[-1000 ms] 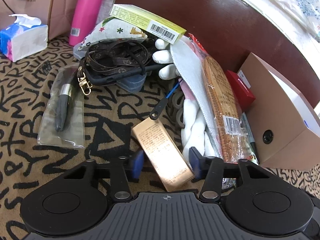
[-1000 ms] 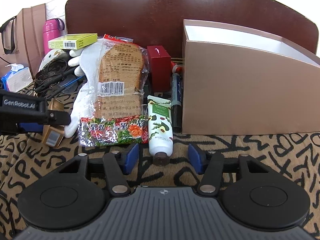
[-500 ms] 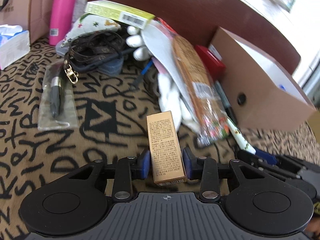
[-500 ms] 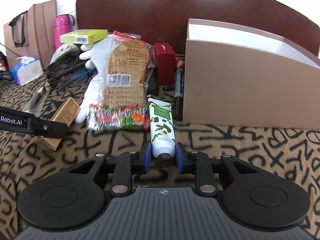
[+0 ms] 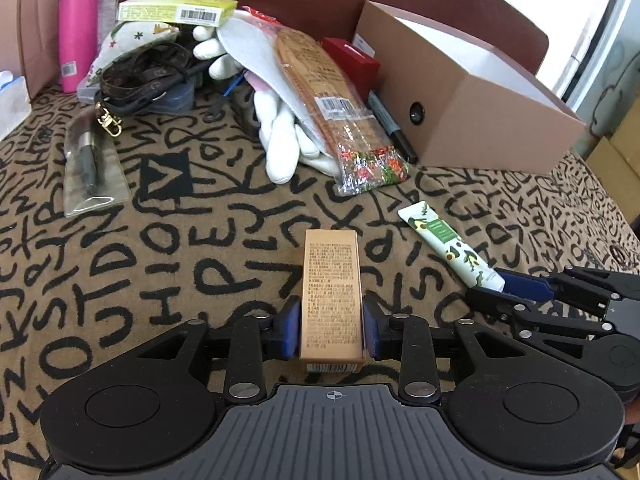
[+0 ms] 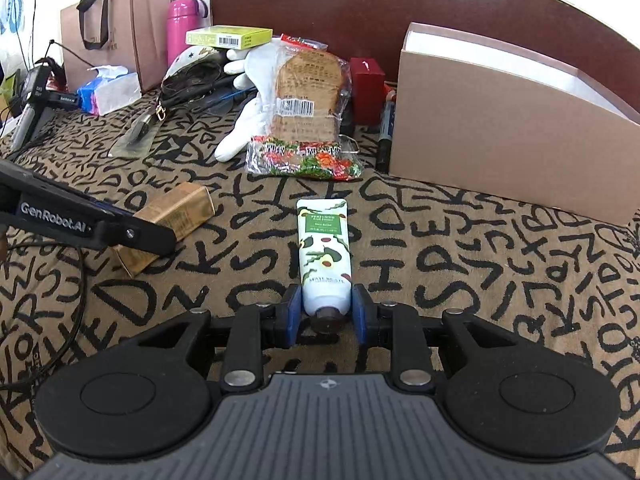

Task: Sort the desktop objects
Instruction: 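Grasp the tan carton with the left gripper while the right grasps the white-green tube, then carry the carton and tube into the cardboard box and open both grippers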

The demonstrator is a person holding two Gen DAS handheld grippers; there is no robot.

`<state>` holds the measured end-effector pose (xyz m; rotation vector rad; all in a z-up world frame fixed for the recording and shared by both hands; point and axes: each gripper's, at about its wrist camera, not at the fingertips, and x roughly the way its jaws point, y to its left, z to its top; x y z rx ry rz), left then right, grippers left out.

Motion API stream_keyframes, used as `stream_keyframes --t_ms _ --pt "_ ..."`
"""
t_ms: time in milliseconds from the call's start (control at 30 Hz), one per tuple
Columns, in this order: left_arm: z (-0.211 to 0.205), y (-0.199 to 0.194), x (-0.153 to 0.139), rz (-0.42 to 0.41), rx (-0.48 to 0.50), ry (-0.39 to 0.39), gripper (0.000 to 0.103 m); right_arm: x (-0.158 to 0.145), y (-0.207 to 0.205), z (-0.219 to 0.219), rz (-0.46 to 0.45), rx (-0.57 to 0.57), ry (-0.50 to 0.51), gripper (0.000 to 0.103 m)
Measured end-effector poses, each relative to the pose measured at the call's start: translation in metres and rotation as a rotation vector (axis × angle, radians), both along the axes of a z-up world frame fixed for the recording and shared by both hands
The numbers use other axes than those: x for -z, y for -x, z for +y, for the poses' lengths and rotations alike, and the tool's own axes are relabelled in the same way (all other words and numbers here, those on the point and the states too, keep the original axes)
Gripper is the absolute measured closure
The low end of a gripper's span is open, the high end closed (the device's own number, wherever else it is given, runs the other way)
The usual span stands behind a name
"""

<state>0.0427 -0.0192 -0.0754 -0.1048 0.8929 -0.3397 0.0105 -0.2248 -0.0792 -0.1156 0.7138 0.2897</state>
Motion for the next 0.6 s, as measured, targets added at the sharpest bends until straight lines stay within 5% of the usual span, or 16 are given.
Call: stream_keyframes --t_ms 167,600 --pt "-0.004 -0.008 0.002 -0.001 -0.011 -0.006 0.052 0.001 -0.01 0.005 -0.012 0.006 -0.002 0.063" --pt "-0.016 -0.012 0.004 -0.018 0.005 -0.05 0.054 0.003 -0.026 0.011 -0.009 -0.014 -0.005 0.067"
